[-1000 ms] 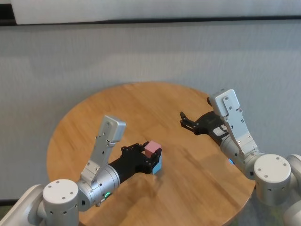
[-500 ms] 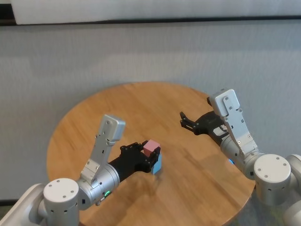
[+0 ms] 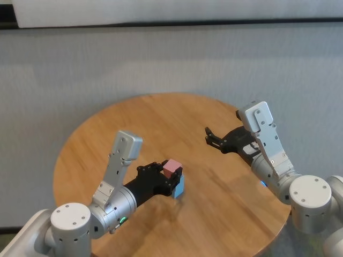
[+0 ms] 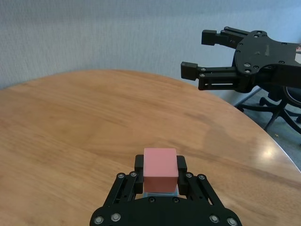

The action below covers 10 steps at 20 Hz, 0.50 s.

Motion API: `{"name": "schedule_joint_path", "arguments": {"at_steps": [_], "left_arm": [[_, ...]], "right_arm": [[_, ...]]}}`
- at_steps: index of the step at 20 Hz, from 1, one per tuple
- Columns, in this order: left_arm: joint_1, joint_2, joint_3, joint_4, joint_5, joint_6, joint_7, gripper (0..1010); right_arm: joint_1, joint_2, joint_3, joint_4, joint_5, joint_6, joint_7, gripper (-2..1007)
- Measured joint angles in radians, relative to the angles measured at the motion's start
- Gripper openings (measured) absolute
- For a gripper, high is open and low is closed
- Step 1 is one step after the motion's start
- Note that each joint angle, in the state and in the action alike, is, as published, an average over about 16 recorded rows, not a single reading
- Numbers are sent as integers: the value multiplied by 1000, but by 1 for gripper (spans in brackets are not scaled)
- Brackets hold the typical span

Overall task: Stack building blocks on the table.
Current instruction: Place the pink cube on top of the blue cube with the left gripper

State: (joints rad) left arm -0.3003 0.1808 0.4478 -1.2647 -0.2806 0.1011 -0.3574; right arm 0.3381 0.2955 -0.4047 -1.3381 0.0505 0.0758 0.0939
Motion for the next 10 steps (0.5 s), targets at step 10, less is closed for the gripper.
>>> {"name": "schedule_joint_path", "arguments": {"at_steps": [10], "left_arm": [[1,-2,-4,5,1,-3,3,406]], "right_arm": [[0,0,0,0,0,0,0,1005]]}}
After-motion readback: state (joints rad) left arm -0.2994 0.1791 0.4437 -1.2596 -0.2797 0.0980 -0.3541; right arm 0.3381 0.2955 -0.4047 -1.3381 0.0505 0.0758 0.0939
